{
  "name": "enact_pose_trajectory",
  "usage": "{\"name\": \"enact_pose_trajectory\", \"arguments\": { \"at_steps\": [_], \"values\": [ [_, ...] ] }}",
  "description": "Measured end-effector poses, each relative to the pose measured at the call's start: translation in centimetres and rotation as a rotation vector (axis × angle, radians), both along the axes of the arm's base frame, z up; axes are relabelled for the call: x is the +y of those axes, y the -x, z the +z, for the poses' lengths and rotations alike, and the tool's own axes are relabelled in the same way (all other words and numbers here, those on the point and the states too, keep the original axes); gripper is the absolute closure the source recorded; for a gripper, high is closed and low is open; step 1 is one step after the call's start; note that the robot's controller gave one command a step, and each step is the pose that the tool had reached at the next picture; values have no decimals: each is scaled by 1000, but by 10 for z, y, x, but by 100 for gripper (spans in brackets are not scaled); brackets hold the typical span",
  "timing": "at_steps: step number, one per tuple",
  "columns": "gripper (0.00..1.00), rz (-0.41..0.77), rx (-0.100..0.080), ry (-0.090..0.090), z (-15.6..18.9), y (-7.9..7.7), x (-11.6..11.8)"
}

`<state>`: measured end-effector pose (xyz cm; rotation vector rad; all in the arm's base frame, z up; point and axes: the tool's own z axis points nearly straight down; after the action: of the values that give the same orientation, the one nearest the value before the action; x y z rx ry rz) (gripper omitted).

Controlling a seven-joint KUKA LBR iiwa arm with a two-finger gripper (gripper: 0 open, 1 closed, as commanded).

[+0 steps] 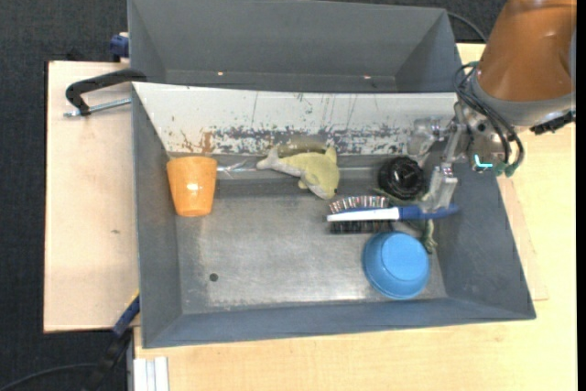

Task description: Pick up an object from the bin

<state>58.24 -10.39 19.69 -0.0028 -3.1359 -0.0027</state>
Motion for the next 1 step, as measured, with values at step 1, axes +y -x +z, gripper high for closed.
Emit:
{"name": "enact_pose_trajectory", "arguments": {
  "at_steps": [1],
  "values": [
    [0,135,0,-1,-114,16,52]
  ]
}}
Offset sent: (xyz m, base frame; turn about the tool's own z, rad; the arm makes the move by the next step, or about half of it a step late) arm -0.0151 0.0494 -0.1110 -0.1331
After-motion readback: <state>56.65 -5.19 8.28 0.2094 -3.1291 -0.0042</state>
